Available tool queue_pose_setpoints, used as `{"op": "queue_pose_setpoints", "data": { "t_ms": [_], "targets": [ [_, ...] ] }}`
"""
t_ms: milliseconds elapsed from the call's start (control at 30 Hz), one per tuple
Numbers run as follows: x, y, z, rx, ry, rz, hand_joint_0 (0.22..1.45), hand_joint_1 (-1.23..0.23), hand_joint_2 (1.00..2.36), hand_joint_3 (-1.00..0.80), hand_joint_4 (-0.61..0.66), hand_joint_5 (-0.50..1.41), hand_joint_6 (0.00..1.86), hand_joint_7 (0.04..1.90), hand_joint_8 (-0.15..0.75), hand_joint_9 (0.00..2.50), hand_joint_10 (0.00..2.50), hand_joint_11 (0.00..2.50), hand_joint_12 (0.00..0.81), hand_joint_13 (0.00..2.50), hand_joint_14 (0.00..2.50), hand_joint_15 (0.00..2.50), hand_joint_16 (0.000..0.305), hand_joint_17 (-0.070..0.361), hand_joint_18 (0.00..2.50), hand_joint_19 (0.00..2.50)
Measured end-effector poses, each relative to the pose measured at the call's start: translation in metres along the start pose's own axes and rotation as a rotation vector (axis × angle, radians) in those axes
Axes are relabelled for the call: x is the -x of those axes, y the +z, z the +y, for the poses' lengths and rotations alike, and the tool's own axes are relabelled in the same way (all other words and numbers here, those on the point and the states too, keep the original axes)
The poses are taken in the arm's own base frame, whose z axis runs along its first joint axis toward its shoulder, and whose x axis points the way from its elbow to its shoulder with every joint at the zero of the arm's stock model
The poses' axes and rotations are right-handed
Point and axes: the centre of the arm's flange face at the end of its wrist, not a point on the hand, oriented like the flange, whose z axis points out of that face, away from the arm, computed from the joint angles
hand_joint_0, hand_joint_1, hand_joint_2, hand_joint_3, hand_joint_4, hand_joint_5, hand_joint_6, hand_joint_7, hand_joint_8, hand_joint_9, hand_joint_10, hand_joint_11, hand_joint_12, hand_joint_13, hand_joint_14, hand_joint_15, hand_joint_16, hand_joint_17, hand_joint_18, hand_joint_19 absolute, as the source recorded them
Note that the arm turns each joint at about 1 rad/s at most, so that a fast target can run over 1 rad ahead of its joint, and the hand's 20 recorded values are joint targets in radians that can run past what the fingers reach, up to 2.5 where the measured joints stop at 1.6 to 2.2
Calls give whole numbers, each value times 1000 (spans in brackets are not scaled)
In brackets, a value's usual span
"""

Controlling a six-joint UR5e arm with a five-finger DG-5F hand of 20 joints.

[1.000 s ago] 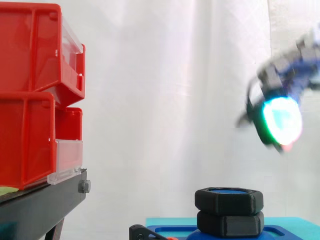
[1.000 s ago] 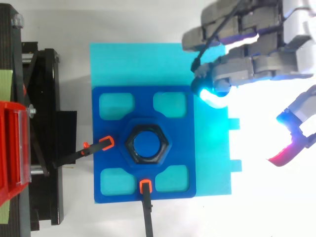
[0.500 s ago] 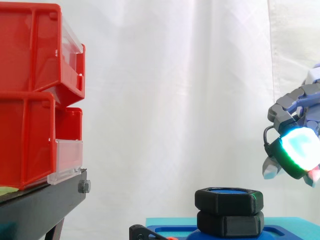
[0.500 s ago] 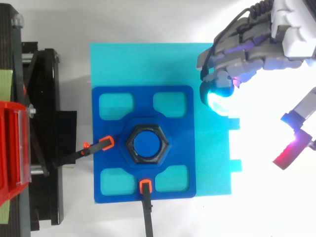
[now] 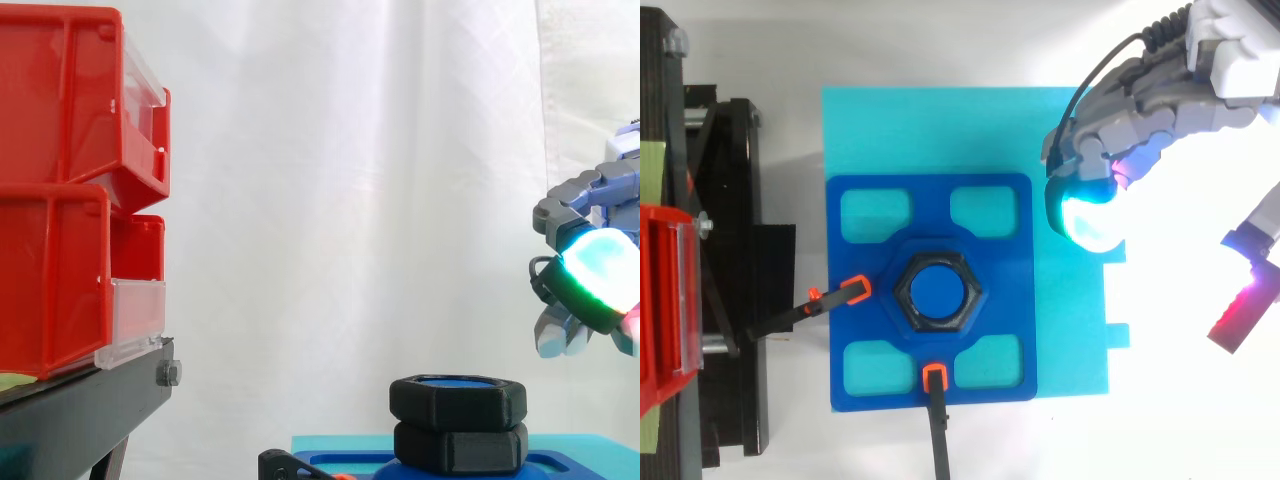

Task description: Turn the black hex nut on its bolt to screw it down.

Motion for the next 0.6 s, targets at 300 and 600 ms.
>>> {"op": "queue_pose_setpoints", "data": {
  "t_ms": [300,600],
  "targets": [
    [0,0,0,0,1,0,451,-531,1000,-500,212,-83,500,1395,288,713,12,290,354,505,4,111,58,130,452,344],
    [0,0,0,0,1,0,454,-532,1000,-500,208,-83,500,1367,288,717,11,269,352,507,4,106,57,129,453,344]
  ]
}}
